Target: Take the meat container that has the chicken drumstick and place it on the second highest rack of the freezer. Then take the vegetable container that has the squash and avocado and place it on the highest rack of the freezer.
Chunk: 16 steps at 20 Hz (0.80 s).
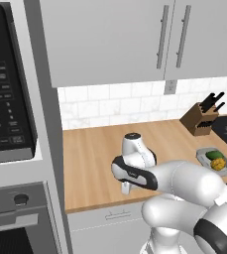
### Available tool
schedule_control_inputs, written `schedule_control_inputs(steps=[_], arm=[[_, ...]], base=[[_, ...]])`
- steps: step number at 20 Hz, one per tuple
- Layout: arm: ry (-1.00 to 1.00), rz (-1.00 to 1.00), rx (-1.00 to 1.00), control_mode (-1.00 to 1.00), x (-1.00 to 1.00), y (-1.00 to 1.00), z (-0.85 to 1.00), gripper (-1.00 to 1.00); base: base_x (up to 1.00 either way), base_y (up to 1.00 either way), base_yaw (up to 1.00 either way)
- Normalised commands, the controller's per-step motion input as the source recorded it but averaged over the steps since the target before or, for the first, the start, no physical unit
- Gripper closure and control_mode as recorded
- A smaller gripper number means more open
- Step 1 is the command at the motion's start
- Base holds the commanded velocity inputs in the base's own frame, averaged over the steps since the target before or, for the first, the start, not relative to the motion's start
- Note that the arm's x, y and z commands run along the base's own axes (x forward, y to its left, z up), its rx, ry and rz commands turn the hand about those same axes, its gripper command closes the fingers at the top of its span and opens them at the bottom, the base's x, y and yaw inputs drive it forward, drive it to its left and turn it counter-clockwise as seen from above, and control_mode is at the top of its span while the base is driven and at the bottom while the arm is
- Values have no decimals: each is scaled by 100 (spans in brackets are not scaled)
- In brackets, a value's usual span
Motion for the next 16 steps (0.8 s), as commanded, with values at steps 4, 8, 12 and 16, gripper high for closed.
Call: schedule_control_inputs(steps=[4, 8, 12, 16], arm=[[1, -1, 0, -100, 3, -11, 12, 100], [0, -2, -1, -100, 0, -14, 55, 100], [0, 0, 0, -100, -2, -23, 77, 100], [-3, 1, 0, -100, -22, -35, 81, 100]], base=[[0, 0, 0], [0, 0, 0], [0, 0, 0], [0, 0, 0]])
